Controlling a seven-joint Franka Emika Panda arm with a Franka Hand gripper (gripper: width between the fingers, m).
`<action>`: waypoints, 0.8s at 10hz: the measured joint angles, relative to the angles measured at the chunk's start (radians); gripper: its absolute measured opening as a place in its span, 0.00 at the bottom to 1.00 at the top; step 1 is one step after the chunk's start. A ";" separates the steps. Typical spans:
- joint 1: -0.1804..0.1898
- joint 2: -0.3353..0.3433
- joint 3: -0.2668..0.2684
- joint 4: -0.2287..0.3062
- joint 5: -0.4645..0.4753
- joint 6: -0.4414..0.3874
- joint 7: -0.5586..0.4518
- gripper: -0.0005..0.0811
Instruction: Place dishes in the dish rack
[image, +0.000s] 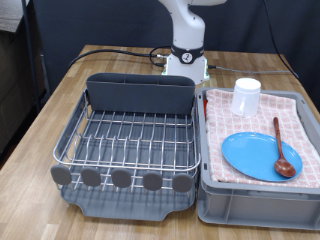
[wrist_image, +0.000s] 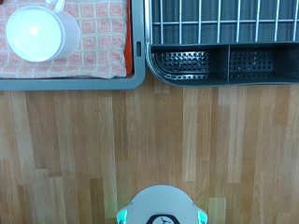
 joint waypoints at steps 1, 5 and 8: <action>0.001 0.004 0.005 -0.003 0.000 0.021 0.011 0.99; 0.005 0.118 0.089 -0.005 0.018 0.172 0.166 0.99; 0.009 0.219 0.146 0.017 0.038 0.314 0.290 0.99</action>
